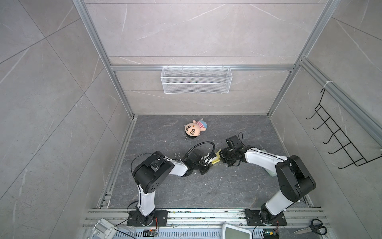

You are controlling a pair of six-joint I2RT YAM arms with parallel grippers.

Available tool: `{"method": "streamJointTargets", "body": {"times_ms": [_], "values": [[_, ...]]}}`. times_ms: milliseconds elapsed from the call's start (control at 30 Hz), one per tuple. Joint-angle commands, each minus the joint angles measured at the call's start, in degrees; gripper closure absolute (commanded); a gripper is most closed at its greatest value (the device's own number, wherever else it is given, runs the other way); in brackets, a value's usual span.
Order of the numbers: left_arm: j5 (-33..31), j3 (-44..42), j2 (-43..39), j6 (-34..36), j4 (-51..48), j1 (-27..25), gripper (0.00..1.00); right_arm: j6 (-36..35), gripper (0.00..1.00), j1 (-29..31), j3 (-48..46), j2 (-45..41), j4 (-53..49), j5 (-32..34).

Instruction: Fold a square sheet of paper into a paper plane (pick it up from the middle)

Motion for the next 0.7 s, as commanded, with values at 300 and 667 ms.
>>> {"method": "streamJointTargets", "body": {"times_ms": [300,667], "values": [[1.6,3.3,0.8,-0.9,-2.7,0.1,0.98,-3.5,0.5,-0.5,2.0,-0.3,-2.7,0.4],[5.1,7.8,1.0,-5.5,-12.7,0.1,1.0,-15.7,0.27,-3.9,1.7,-6.8,-8.7,6.1]]}}
